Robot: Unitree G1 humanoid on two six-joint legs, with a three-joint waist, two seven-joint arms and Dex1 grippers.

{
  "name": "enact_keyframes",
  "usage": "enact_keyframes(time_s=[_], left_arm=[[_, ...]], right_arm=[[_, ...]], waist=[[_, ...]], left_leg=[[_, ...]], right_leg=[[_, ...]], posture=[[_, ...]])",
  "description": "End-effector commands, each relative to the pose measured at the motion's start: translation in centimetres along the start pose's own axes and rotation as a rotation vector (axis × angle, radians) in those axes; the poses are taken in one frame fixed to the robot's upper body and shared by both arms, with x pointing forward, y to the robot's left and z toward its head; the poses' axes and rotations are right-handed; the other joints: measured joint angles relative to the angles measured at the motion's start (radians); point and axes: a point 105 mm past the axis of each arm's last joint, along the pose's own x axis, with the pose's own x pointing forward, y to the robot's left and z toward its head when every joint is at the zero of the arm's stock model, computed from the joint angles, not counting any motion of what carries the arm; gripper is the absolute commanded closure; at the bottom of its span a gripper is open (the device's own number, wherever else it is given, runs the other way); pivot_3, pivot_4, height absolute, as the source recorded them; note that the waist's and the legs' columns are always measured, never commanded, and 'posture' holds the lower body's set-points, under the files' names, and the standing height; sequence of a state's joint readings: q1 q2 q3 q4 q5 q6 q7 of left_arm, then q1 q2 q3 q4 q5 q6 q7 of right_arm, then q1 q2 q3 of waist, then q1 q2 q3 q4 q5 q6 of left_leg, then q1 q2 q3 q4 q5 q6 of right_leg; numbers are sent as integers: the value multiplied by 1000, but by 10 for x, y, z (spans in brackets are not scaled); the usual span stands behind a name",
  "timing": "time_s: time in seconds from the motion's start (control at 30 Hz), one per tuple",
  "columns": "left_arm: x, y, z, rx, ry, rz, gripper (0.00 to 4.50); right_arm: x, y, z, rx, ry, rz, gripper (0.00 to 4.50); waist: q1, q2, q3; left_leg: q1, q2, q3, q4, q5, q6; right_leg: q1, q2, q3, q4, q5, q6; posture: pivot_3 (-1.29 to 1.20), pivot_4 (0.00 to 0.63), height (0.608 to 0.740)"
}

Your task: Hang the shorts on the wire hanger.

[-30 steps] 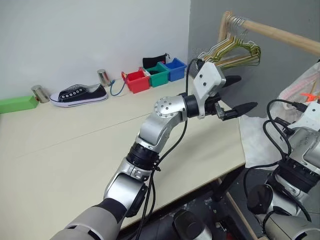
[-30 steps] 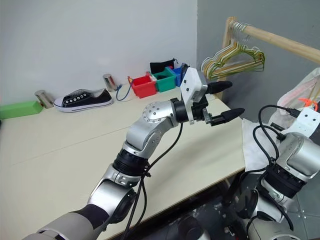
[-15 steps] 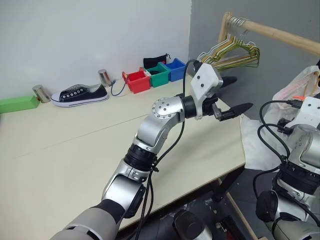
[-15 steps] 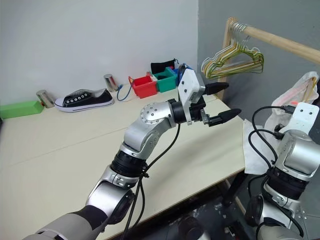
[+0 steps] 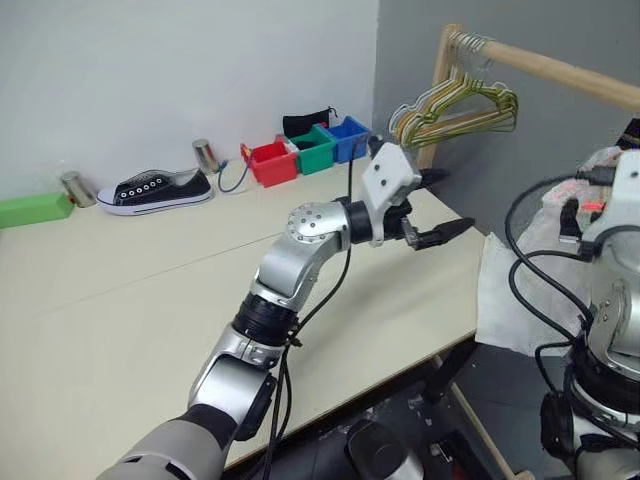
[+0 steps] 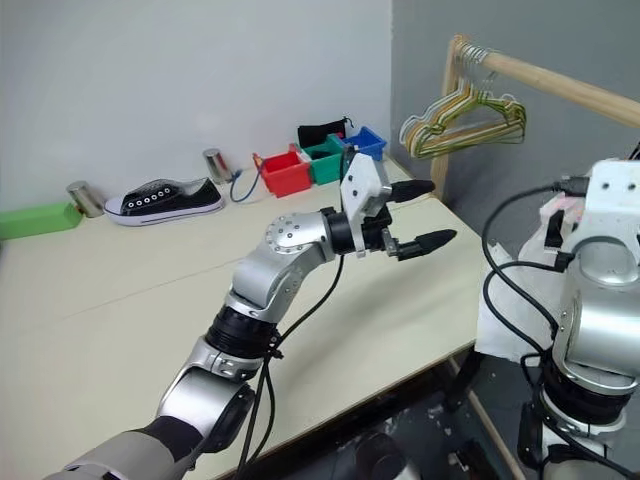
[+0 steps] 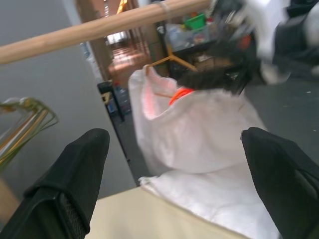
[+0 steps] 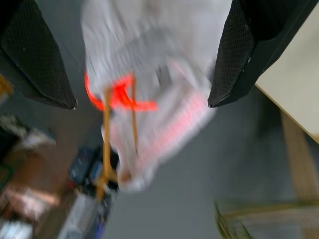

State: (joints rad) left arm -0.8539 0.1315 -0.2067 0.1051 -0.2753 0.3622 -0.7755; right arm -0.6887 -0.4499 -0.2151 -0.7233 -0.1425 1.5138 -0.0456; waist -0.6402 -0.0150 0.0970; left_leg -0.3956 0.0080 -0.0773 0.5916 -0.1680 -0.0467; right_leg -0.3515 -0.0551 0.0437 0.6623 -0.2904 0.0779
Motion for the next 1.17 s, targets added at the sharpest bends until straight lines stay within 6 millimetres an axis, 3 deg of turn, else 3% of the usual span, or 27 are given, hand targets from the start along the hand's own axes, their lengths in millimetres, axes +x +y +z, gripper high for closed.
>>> enact_keyframes(time_s=[0.03, 0.17, 0.27, 0.37, 0.47, 0.57, 0.67, 0.83, 0.97, 1.17], left_arm=[[-30, 32, 1, -17, 6, 194, 0], [-73, 59, -18, -62, 79, 446, 0], [-105, 61, -36, -86, 153, 573, 0], [-147, 60, -55, -90, 238, 768, 0], [-181, 56, -68, -109, 285, 953, 0], [-213, 44, -80, -129, 328, 1122, 0], [-227, 35, -90, -155, 355, 1212, 0], [-224, 33, -95, -168, 356, 1207, 0], [-213, 37, -96, -179, 341, 1166, 0], [-200, 40, -97, -186, 336, 1119, 0]], right_arm=[[-3, 37, 22, 31, -118, 148, 34], [1, 94, 16, 93, -135, 362, 34], [3, 127, 11, 132, -157, 439, 34], [-2, 170, -2, 202, -140, 606, 34], [-10, 201, -18, 201, -113, 727, 34], [-15, 224, -47, 182, -45, 793, 34], [-13, 228, -69, 163, 11, 782, 34], [-4, 217, -89, 158, 68, 714, 34], [5, 202, -96, 150, 92, 643, 34], [12, 184, -98, 147, 90, 575, 34]], waist=[[1, 0, 0], [14, -1, 0], [45, -2, 1], [99, -3, 1], [172, -3, 1], [254, -5, 0], [345, -5, 0], [479, -5, 1], [514, -5, 1], [515, -5, 1]], left_leg=[[0, 0, 0, 0, 0, 0], [-1, 0, -1, -1, 0, 0], [-1, -1, -1, -1, 0, 0], [0, 0, -3, -1, 0, 0], [-1, 0, -4, -1, 0, 0], [-3, -1, -6, 0, 0, 0], [-5, -1, -6, 0, 0, 0], [-6, -3, -7, 0, -1, -2], [-5, -4, -6, 1, -1, -2], [-5, -3, -6, 1, 0, -2]], right_leg=[[0, 0, 0, 0, 0, 0], [0, 0, 0, 1, 0, 1], [0, 0, 0, 2, 1, 1], [0, 1, -1, 3, 1, 1], [-1, 2, -1, 4, 1, 1], [-2, 2, -1, 3, 1, 1], [-2, 2, -1, 1, 1, 0], [-3, 2, 0, 0, 1, 0], [-6, 2, 0, 0, 2, -3], [-3, 2, 0, 1, 3, -5]], posture=[[-495, 38, 740], [-416, 41, 740], [-351, 37, 740], [-251, 34, 740], [-196, 33, 740], [-134, 34, 740], [-99, 35, 740], [-93, 38, 740], [-123, 39, 740], [-173, 37, 740]])
